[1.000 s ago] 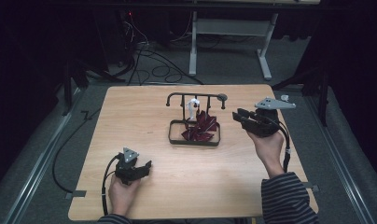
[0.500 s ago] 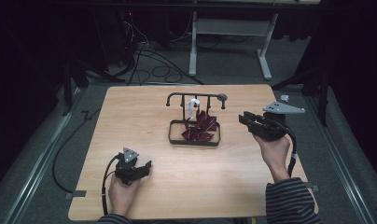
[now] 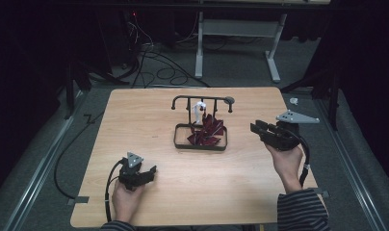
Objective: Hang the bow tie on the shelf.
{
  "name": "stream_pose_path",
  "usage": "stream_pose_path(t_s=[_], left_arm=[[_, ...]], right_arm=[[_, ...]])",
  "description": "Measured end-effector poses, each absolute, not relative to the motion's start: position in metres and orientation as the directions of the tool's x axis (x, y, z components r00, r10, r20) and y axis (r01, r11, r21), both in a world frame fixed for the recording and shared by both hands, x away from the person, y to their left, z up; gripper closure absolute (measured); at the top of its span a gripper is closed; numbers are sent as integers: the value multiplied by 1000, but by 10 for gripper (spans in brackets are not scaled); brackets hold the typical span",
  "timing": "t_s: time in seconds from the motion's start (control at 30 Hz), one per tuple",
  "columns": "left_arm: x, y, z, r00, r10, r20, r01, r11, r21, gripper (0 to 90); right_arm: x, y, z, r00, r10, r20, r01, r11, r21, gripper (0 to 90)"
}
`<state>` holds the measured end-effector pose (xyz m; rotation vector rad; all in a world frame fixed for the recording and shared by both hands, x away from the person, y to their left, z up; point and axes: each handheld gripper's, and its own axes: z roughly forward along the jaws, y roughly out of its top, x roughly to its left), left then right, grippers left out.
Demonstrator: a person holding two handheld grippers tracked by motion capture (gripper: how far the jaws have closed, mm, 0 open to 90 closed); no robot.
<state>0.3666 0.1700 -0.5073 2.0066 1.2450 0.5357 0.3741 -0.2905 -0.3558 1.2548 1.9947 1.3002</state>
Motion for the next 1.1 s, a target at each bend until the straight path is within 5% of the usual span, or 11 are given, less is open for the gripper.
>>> stream_pose_path(t_s=[1.1], left_arm=[[367,170,-507,453,891,-17,599,-291,746,314]], right_arm=[[354,-321,-384,-421,890,176,486,58,872,689]])
